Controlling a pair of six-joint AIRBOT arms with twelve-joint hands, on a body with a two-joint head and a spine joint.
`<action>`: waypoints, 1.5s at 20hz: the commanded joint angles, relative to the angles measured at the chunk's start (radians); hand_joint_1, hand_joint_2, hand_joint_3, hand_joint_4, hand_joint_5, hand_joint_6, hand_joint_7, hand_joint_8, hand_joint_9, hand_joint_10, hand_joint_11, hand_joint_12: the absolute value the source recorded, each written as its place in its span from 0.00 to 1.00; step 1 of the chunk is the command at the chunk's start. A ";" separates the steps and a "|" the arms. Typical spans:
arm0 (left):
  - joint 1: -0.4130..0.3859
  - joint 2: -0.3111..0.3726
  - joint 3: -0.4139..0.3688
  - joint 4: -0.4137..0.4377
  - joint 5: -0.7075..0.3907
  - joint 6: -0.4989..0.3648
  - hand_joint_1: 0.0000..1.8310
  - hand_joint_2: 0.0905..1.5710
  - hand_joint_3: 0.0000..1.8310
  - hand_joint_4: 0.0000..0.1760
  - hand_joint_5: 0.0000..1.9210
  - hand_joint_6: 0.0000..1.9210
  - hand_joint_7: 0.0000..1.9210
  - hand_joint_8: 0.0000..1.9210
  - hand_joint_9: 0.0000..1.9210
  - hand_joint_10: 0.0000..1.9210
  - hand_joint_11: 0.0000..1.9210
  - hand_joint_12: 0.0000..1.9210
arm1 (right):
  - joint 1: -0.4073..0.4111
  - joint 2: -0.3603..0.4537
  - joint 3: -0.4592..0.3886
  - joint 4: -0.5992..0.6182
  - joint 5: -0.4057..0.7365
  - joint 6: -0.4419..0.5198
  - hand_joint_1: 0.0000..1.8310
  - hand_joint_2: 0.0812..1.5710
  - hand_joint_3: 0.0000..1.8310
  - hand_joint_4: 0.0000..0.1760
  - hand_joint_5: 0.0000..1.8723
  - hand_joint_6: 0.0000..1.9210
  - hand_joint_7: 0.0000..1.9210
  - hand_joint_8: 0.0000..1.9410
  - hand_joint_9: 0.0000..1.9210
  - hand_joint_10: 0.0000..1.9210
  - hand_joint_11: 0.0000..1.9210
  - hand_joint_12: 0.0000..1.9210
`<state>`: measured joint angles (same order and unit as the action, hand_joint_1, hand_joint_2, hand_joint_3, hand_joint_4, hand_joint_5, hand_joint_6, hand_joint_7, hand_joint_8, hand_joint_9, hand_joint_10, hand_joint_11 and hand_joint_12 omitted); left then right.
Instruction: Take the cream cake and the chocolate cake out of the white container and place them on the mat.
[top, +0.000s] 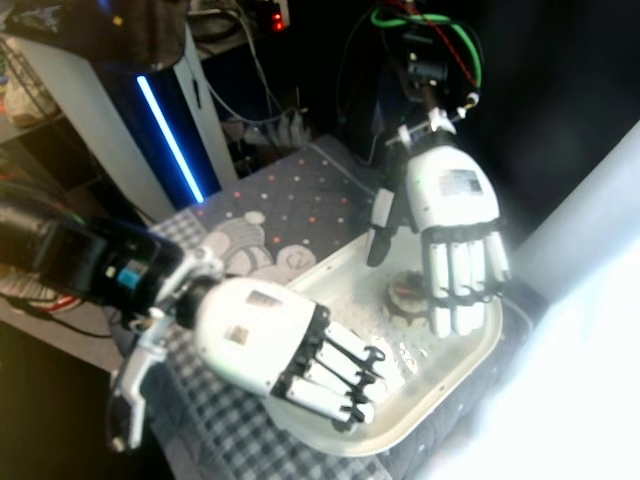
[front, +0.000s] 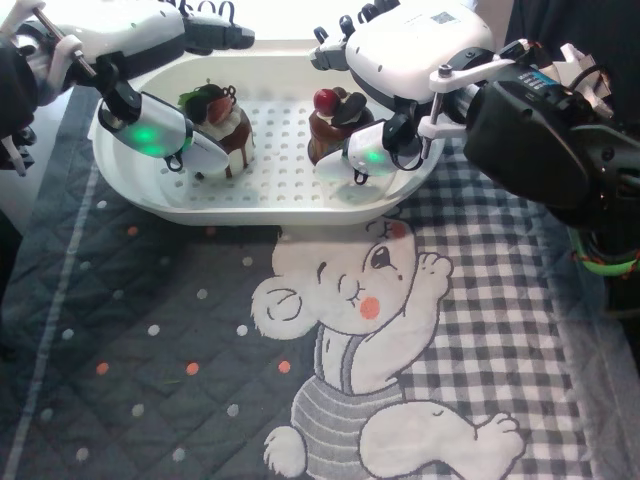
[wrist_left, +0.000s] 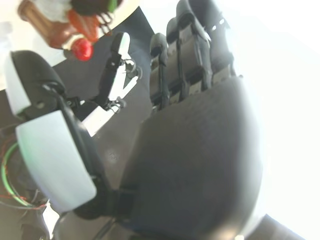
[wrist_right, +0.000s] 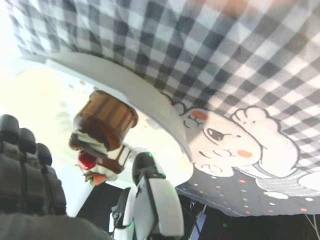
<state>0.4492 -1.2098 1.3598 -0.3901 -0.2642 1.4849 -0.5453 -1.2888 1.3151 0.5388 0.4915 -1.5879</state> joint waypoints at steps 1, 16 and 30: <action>-0.002 -0.009 0.010 0.003 -0.099 -0.001 0.52 0.54 0.00 0.00 0.16 0.00 0.17 0.01 0.19 0.05 0.00 0.63 | 0.017 -0.003 0.008 -0.022 0.102 -0.002 0.38 0.55 0.01 0.00 0.25 0.01 0.29 0.00 0.31 0.03 0.05 0.67; 0.019 -0.048 0.075 -0.053 -0.057 -0.001 0.59 0.75 0.00 0.00 0.40 0.03 0.48 0.03 0.47 0.10 0.18 0.69 | 0.017 -0.015 0.026 -0.022 0.076 -0.002 0.62 0.71 0.00 0.00 0.49 0.54 0.55 0.03 0.45 0.33 0.26 0.80; 0.017 0.078 -0.071 0.084 -0.302 -0.183 0.81 0.75 0.00 0.00 0.36 0.67 0.43 0.59 0.41 0.71 0.30 0.93 | 0.017 0.123 -0.170 -0.133 0.305 -0.002 0.68 0.71 0.00 0.00 0.48 0.47 0.51 0.65 0.50 0.71 0.42 0.94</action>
<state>0.4835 -1.1347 1.2873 -0.3202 -0.4152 1.3083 -0.5453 -1.1713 1.1481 0.4419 0.6392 -1.5845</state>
